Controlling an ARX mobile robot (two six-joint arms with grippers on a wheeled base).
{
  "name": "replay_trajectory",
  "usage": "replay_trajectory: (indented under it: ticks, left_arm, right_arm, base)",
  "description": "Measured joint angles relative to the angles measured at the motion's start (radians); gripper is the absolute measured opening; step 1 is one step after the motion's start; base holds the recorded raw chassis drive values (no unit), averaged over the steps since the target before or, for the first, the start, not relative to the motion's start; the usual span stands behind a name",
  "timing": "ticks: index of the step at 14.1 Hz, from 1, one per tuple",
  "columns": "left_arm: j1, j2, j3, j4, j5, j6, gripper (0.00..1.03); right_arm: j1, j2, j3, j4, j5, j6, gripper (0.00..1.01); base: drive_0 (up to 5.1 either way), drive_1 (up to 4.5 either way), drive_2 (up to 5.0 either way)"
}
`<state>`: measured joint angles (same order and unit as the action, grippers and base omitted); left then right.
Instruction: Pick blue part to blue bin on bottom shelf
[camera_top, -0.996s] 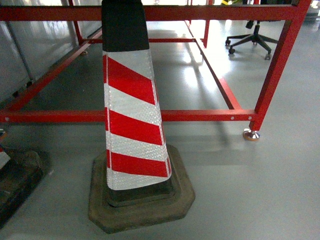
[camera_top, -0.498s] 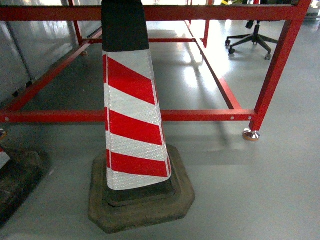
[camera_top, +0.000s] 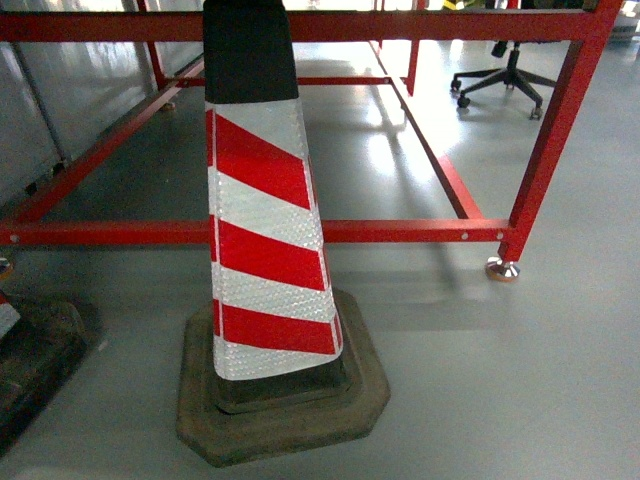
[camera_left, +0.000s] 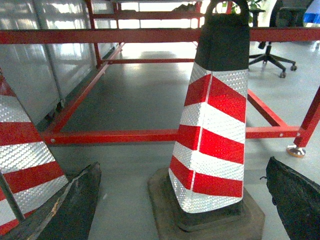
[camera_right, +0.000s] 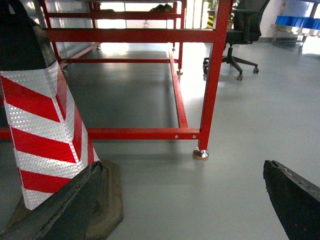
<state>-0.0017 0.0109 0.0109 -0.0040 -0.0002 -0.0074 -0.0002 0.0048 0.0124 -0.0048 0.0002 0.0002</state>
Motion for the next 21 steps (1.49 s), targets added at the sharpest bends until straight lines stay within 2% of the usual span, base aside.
replay_trajectory:
  ticks: [21]
  left_arm:
    - [0.0, 0.0, 0.0, 0.0, 0.0, 0.008, 0.98]
  right_arm:
    - [0.0, 0.0, 0.0, 0.0, 0.0, 0.0, 0.98]
  base:
    - [0.0, 0.0, 0.0]
